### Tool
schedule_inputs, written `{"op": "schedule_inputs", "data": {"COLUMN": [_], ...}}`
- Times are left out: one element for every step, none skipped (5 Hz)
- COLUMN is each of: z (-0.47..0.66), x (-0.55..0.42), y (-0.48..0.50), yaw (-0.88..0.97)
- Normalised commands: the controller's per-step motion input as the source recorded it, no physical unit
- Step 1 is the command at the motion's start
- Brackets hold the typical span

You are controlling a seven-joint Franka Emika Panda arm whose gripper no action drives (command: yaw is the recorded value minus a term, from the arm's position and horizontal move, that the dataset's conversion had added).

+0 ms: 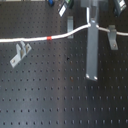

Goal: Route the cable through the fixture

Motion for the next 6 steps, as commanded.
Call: {"op": "schedule_inputs", "data": {"z": [0.02,0.00,0.00,0.00,0.01,0.18], "x": [0.047,0.000,0.000,0.000,0.000,0.067], "y": [-0.030,0.000,0.000,0.000,-0.011,-0.433], "yaw": [-0.19,0.00,-0.08,-0.08,0.00,-0.35]}}
